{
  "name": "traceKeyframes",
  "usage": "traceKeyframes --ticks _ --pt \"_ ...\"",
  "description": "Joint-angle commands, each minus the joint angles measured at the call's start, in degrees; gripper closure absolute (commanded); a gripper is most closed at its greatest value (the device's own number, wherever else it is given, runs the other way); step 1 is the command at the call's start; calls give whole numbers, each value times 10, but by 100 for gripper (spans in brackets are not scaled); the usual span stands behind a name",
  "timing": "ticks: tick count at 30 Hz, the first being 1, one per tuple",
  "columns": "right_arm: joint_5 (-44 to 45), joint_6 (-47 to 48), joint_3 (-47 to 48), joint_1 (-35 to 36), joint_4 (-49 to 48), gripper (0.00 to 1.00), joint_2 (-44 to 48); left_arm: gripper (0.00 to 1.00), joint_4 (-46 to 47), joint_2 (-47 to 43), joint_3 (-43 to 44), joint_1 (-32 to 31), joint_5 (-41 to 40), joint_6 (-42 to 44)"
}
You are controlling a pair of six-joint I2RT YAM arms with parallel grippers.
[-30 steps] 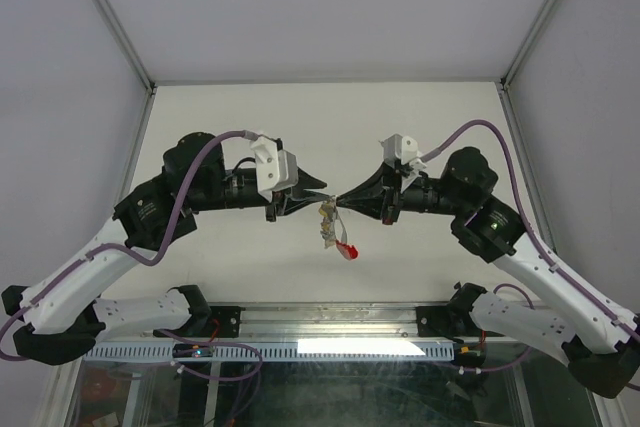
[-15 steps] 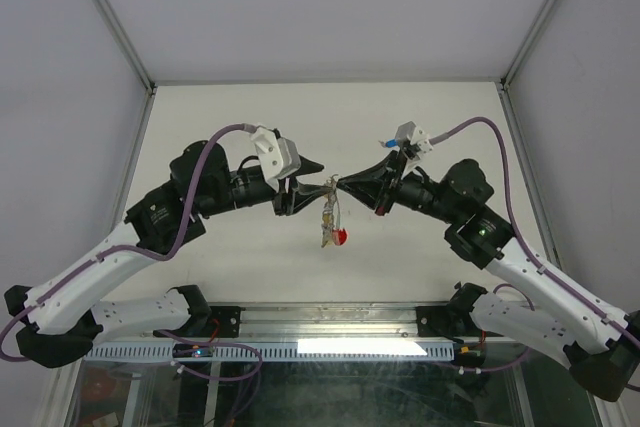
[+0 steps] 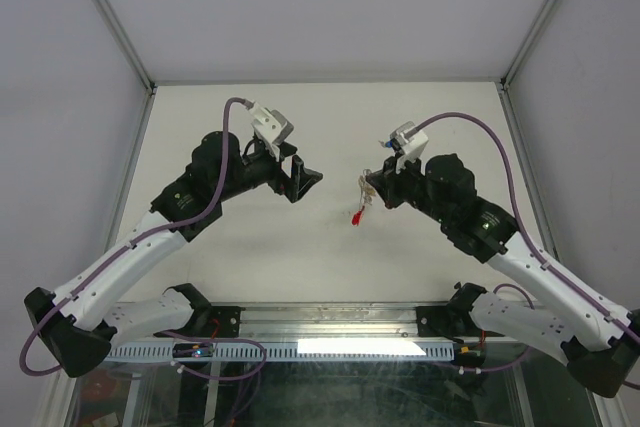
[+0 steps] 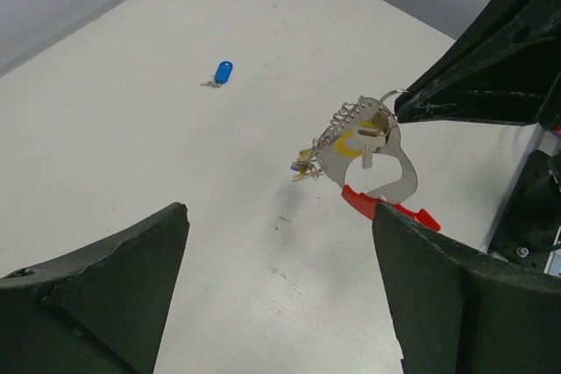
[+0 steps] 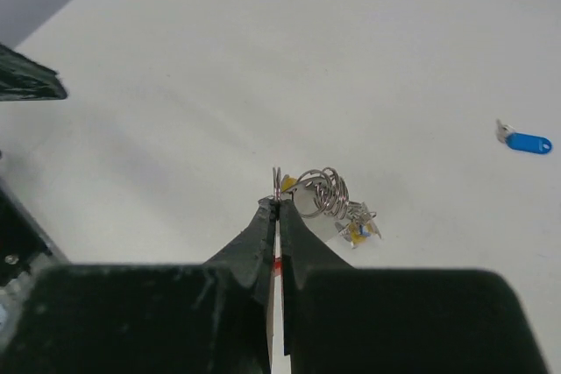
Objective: Put the keys on the keyring
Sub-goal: Place the keyring at the center of the board.
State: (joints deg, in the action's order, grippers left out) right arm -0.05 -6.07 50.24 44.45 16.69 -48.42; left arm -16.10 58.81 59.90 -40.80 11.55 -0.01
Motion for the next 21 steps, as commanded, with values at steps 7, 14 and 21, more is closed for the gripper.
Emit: traceKeyframes --ticks 7,14,21 --pt "46 92 83 0 110 100 -138 6 54 -21 -26 12 -38 -36" --pt "-6 63 40 0 -5 100 -201 5 47 -40 -41 14 -58 -41" --pt "-63 28 34 8 -96 100 -286 5 38 -56 -60 15 -110 -61"
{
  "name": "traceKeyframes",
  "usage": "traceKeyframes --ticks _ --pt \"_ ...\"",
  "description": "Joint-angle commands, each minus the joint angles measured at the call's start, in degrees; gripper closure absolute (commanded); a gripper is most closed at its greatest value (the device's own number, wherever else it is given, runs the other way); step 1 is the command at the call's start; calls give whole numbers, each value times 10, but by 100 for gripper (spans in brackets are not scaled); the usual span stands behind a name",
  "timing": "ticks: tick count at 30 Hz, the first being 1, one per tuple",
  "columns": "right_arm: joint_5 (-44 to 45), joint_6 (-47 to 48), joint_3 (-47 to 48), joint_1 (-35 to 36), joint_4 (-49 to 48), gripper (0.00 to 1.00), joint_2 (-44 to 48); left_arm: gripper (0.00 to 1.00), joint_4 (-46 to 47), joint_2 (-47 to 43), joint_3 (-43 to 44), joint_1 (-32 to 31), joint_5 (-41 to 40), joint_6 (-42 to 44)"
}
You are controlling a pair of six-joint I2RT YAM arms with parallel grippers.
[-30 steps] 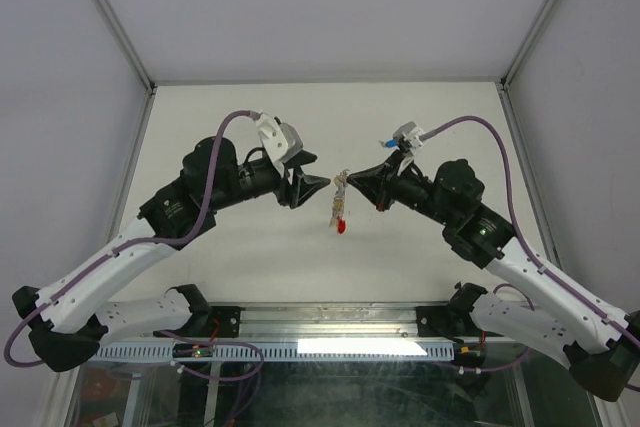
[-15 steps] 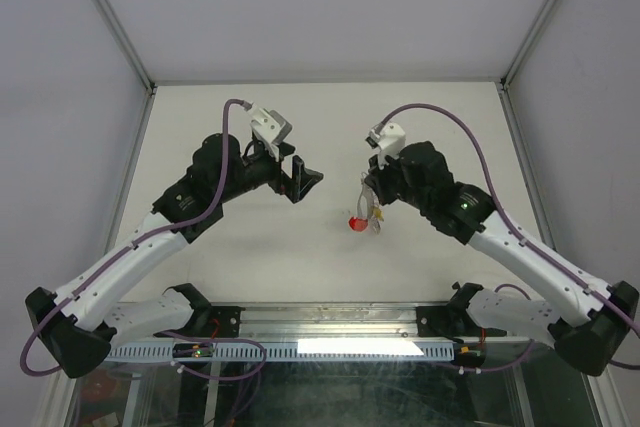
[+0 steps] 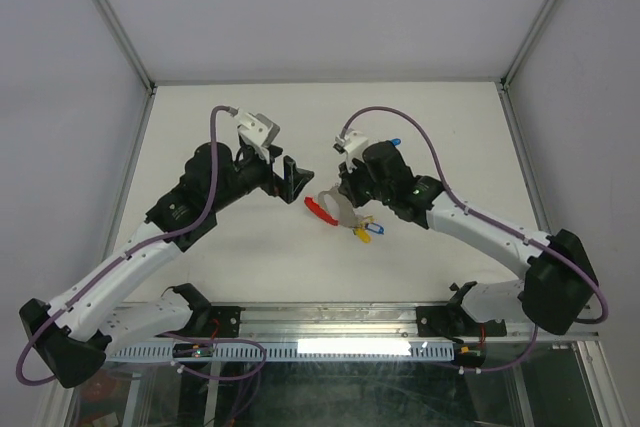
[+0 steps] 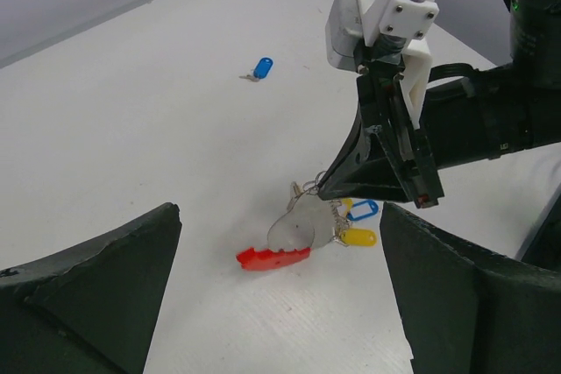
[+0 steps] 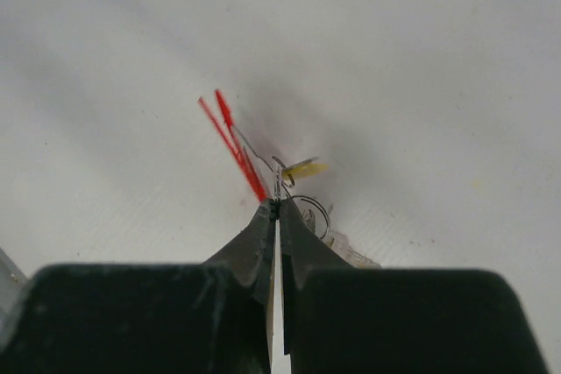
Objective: Put the keys on the keyring
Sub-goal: Place the keyring at the center of the board, then reset both arms
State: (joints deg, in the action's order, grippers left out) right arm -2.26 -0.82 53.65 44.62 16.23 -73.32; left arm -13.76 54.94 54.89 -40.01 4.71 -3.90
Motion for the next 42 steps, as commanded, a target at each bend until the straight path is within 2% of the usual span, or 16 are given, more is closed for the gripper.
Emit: traceKeyframes --ticks 1,8,12,17,20,21,24,26,29,32,34,40,42 --pt "-42 -29 1 6 -102 100 -48 5 13 -19 -13 7 -51 -25" --pt "-14 -37 36 4 -153 100 -150 5 7 -34 -33 11 -72 -45" --pt "-37 -39 61 -4 -173 100 -195 5 6 -35 -44 14 -79 -61" --pt "-99 -72 59 -14 -219 72 -196 4 3 -28 -59 35 -88 -95" --pt "-107 -108 35 -39 -252 62 -171 3 2 -18 -67 69 -81 -120" --pt "-110 -120 26 -50 -257 49 -160 3 1 -15 -70 81 -79 -130" --pt "-122 -151 -8 -71 -270 40 -117 1 -7 2 -68 121 -75 -154" --pt "-109 -182 -30 -81 -275 29 -84 1 -18 20 -60 138 -77 -161" --pt "-47 -216 -10 -88 -183 22 -45 1 -38 52 -44 149 -105 -176" --pt "5 -183 30 -88 -63 13 -13 1 -42 70 -40 149 -142 -206" --pt "26 -161 37 -88 -1 12 10 1 -36 77 -43 149 -152 -221" --pt "114 -144 14 -88 73 11 123 1 -44 85 -32 149 -178 -211" --pt "128 -141 -8 -88 70 5 178 1 -45 72 -31 149 -190 -198"
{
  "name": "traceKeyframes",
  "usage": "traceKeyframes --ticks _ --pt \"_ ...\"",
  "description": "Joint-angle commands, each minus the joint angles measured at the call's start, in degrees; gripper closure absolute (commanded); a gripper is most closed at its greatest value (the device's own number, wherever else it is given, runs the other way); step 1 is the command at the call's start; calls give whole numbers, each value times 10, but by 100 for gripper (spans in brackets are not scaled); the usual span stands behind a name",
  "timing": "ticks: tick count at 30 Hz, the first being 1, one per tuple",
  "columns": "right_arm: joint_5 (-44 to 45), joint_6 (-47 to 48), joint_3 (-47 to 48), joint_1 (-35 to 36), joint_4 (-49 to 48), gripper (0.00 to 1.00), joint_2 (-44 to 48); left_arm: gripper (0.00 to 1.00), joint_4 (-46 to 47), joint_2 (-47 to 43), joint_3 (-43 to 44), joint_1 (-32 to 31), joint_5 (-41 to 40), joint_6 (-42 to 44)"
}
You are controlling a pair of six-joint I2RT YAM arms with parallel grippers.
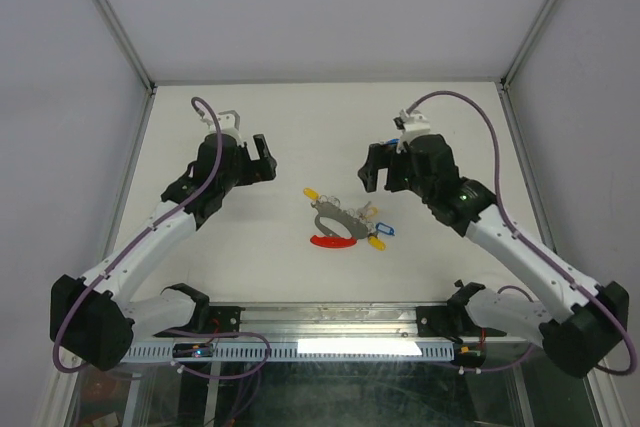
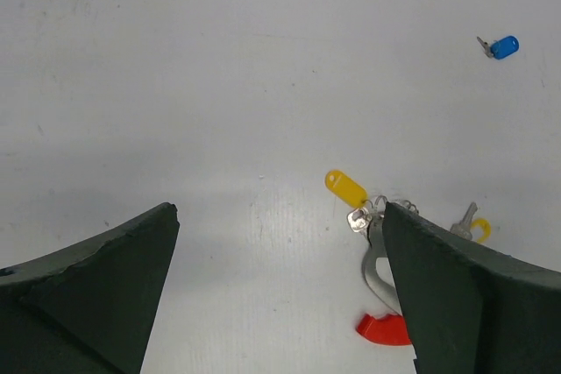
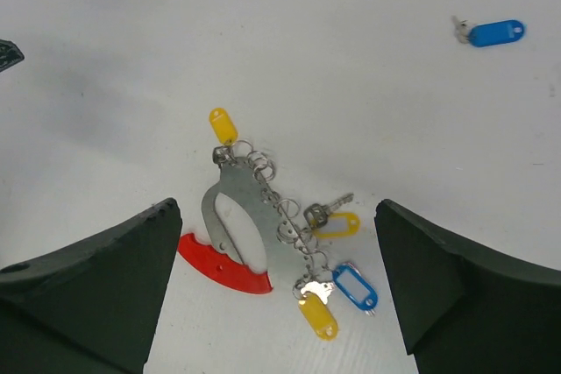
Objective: Put the keys on the keyring
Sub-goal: Reset both arms
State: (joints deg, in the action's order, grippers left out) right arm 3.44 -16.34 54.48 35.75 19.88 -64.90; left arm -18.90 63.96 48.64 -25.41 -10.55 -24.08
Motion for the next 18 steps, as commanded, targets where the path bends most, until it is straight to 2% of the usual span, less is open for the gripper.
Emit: traceKeyframes --ticks 1,4,8,18 --pt "79 14 -30 1 24 1 135 1 6 -27 29 3 -43 12" --pt "101 14 -61 0 3 0 217 1 -5 -70 24 2 -87 16" --pt "143 9 -87 0 2 0 288 1 41 -162 -50 3 -146 15" --pt "156 8 -182 0 -35 0 391 1 69 -244 -143 2 -167 -1"
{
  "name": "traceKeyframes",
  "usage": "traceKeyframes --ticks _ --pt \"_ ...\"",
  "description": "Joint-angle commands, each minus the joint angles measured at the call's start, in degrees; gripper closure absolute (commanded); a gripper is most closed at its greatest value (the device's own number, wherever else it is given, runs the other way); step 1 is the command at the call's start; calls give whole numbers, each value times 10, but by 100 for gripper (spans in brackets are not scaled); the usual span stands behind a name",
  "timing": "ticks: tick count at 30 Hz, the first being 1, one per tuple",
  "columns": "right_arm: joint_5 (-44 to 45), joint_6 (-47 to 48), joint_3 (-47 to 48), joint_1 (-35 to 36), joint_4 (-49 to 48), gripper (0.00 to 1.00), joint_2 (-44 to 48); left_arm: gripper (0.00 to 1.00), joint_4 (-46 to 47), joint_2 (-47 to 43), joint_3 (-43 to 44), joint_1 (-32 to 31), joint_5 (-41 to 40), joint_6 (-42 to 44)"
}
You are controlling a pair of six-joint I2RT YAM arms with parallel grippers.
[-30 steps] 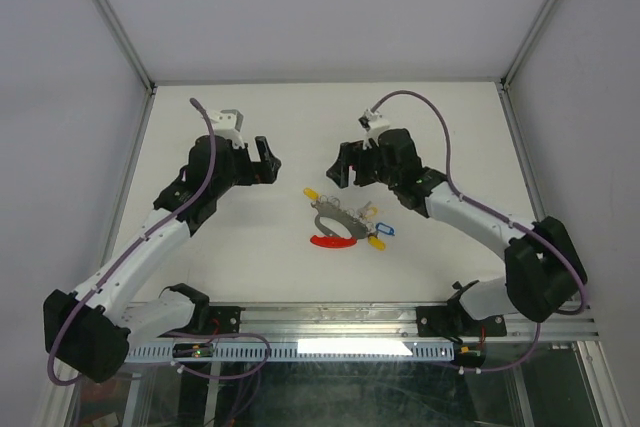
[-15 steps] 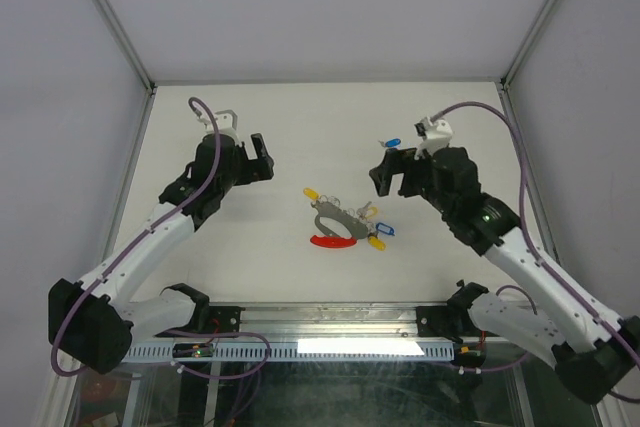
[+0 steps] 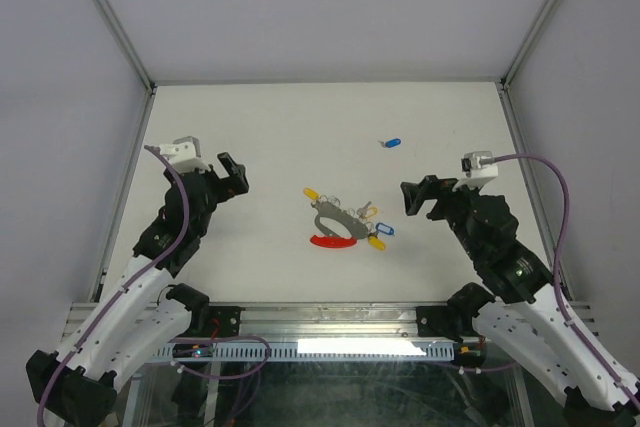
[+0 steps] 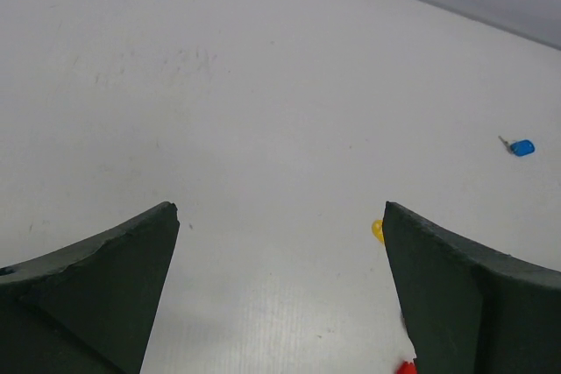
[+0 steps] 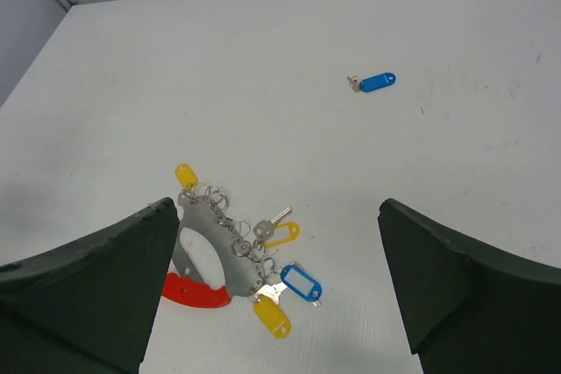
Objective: Put the keys on the keyring
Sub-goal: Reset both arms
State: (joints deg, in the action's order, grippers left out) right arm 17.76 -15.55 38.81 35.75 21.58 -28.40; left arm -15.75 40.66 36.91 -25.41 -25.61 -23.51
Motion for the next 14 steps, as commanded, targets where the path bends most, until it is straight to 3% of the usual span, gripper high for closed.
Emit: traceKeyframes --ticks 1,14 --pt "10 -2 -33 0 -57 0 30 1 44 -16 -32 2 -14 -3" --pt "40 -20 -37 0 -59 0 12 1 93 -20 -59 3 -18 -4"
